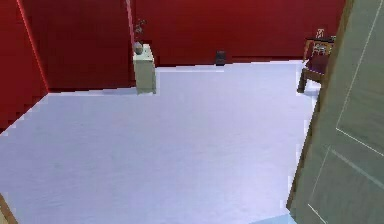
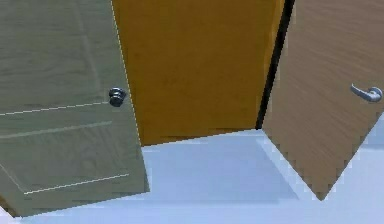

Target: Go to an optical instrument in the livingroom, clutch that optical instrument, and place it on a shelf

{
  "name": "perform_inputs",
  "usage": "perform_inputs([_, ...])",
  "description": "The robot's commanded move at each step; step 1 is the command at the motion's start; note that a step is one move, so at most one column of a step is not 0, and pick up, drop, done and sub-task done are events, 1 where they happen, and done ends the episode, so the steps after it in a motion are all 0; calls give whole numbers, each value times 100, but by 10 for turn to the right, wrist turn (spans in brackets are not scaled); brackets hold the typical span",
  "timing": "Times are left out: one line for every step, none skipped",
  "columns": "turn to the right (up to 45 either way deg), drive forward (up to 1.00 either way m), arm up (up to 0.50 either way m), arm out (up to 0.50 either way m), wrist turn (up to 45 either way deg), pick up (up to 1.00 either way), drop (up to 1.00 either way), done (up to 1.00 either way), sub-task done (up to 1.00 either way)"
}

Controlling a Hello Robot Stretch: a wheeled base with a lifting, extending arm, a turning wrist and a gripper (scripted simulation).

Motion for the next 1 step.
perform_inputs([0, 100, 0, 0, 0, 0, 0, 0, 0])
